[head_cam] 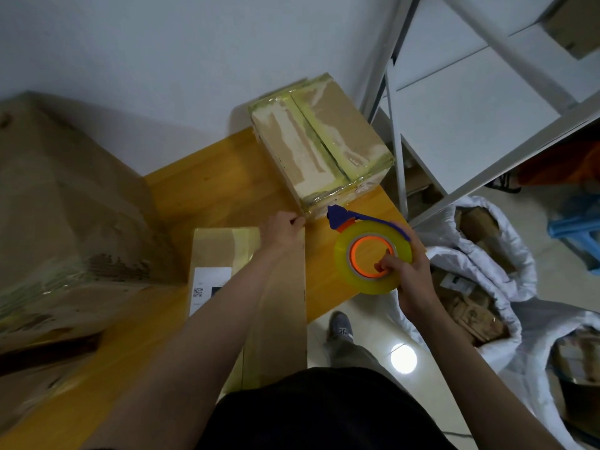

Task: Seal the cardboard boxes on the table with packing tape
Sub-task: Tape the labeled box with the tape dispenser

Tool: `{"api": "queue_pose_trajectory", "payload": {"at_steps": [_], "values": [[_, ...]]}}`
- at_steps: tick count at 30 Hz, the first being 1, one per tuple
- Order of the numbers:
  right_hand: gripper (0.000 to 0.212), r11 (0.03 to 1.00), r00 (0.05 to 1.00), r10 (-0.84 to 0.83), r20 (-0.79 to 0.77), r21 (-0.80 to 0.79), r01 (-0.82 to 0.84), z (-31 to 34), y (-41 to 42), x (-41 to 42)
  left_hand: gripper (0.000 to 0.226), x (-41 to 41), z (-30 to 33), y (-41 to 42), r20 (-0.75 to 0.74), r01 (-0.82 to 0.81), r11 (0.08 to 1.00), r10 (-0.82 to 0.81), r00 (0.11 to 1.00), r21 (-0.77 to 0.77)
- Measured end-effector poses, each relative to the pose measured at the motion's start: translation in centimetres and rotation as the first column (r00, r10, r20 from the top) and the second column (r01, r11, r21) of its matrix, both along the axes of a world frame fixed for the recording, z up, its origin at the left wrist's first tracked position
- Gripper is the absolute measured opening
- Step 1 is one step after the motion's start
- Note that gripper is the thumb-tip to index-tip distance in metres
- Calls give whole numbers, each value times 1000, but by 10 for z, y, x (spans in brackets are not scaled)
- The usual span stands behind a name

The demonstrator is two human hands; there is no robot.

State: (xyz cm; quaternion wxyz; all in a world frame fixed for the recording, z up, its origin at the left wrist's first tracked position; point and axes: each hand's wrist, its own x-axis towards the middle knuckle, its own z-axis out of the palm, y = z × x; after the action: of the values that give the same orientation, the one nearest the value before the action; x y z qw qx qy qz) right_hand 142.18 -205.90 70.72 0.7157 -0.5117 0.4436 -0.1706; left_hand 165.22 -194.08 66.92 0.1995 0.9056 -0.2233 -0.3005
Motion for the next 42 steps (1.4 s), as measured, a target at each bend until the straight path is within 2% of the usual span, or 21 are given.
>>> {"api": "queue_pose_trajectory", "payload": {"at_steps": [2,5,10,14,15,17,18,19,21,22,31,34,36,38,40,42], "values": [[70,1000,1000,-2,-7,-3,2,-1,1,1,35,4,-3,14,-37,100,993,-102,994,-61],[69,1000,1000,6,-11,-9,-6,4,4,4,27,5,-7,26,-46,178,975,-186,982,-131],[69,999,999,34,-1,-15,-34,8,7,10,15,18,0,19,-208,-32,964,-24,978,-262],[71,998,998,69,-6,-8,-69,10,8,18,25,38,6,41,-259,-85,965,18,966,-249],[72,997,997,71,-4,0,-71,10,9,20,30,43,5,54,-207,-101,967,52,977,-233],[72,997,997,77,10,12,-78,11,10,24,43,52,4,86,83,-74,991,84,993,-115],[71,997,997,79,20,18,-79,12,11,26,50,55,3,104,207,-106,993,113,972,-43],[71,997,996,79,29,24,-80,12,13,28,56,56,4,119,235,-175,984,175,956,-19],[72,996,996,78,34,37,-79,12,17,32,66,58,4,142,102,-314,948,317,943,-45],[72,996,996,79,33,42,-80,12,19,34,68,60,2,148,47,-329,943,332,942,-54],[74,991,993,118,26,63,-119,13,34,47,50,77,2,147,32,-156,988,157,987,-16],[74,991,994,110,31,74,-112,15,38,50,38,78,3,149,68,-6,997,11,998,-72],[73,990,994,104,34,87,-107,17,41,51,38,79,7,145,36,63,988,-58,998,-141],[72,990,994,105,28,92,-107,19,42,51,55,79,12,142,-32,137,984,-141,989,-110],[72,990,994,109,25,87,-111,20,44,50,90,79,13,141,-23,294,949,-293,956,111],[73,989,993,111,27,93,-113,21,44,48,107,79,9,145,3,347,910,-357,934,228]]}}
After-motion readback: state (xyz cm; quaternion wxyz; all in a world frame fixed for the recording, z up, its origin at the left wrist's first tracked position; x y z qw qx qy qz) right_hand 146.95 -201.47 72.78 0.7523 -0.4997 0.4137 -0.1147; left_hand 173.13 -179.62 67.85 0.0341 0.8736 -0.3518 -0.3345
